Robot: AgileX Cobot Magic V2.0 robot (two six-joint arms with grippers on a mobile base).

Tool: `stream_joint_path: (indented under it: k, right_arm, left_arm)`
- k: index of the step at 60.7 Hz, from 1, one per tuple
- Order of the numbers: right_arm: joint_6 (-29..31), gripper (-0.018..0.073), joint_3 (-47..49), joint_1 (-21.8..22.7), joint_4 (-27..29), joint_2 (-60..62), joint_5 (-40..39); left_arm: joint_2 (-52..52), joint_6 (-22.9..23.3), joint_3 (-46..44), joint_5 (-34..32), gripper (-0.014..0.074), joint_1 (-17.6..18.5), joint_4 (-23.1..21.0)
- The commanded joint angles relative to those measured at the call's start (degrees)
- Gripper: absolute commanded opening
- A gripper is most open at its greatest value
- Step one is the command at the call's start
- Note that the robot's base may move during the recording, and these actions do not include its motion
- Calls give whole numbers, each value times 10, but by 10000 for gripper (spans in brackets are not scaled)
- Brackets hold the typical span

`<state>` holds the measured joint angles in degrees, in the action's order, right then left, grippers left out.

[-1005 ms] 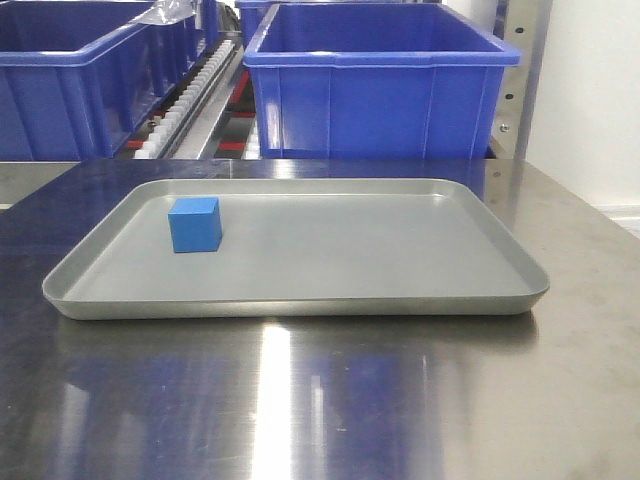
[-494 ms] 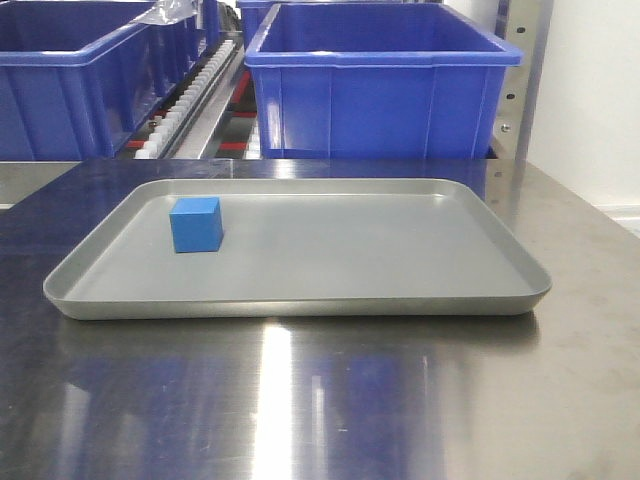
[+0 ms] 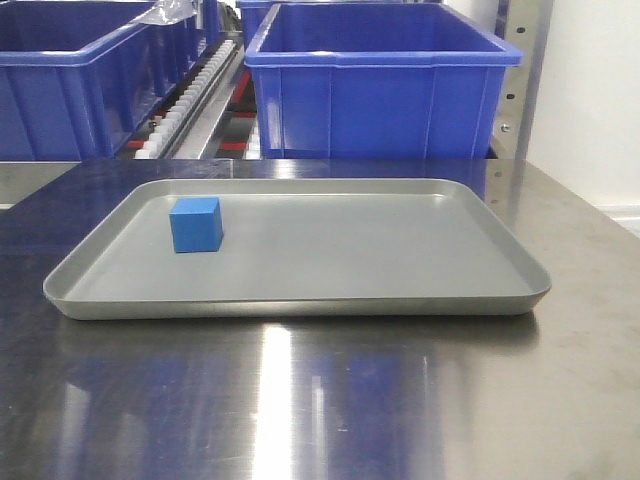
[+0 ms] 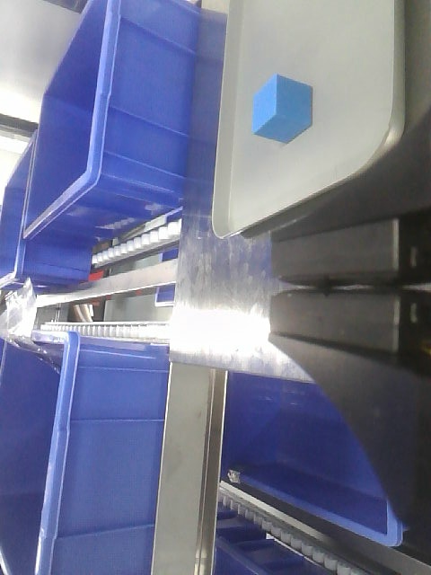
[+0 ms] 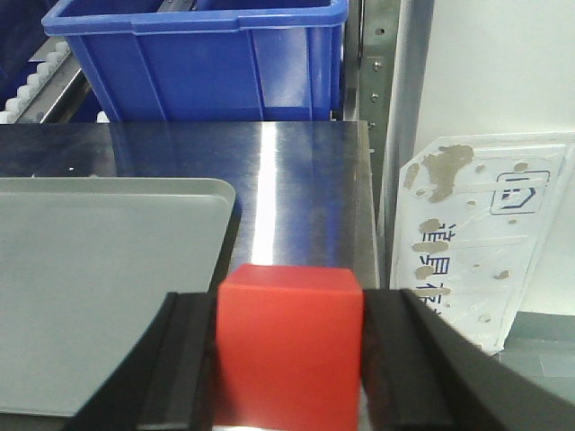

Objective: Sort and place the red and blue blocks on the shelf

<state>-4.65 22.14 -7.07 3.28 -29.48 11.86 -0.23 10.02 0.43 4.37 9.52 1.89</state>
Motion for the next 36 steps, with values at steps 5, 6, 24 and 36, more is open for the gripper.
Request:
stream_joint_path:
  k: [5, 6, 24, 36]
  right_arm:
    - [1, 60, 17, 4, -5, 0, -55]
    - [1, 60, 17, 4, -5, 0, -55]
    - [1, 60, 17, 4, -5, 0, -55]
    - [1, 60, 17, 4, -5, 0, -54]
  left_arm:
    - [-11, 5, 19, -50, 140, 4, -4]
    - [-11, 5, 19, -50, 140, 4, -4]
    - [106, -6, -125, 42, 140, 36, 39]
    - [364, -6, -402, 228, 140, 77, 106]
